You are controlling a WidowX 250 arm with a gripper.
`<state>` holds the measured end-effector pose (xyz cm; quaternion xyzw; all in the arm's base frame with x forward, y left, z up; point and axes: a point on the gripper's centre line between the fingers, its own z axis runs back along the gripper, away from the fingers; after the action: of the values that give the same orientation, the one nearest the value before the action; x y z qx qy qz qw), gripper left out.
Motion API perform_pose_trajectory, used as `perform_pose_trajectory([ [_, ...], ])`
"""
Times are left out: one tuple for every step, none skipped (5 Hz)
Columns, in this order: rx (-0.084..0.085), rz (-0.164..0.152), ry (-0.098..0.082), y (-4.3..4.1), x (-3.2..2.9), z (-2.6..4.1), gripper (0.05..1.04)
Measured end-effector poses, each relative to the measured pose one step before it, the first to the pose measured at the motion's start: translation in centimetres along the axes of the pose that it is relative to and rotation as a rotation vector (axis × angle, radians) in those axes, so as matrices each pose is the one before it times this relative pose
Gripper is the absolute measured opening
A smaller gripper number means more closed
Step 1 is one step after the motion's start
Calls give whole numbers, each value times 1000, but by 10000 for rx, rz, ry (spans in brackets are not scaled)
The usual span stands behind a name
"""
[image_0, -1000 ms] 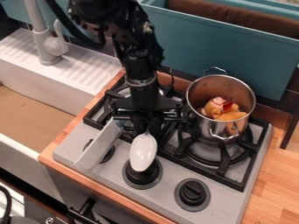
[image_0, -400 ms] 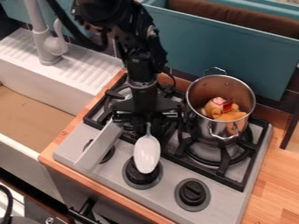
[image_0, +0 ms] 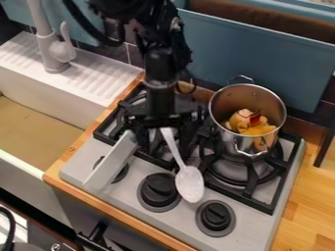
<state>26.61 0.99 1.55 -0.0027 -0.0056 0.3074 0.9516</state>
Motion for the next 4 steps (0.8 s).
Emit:
perform_pose_trajectory([
  [-123,184,187,14,197,1238,1001],
  [-385,-18,64,-336,313,1671,999],
  [-331,-150,191,-1046,98,938,999],
  [-312,122,-95,-1512,483,2158,999],
])
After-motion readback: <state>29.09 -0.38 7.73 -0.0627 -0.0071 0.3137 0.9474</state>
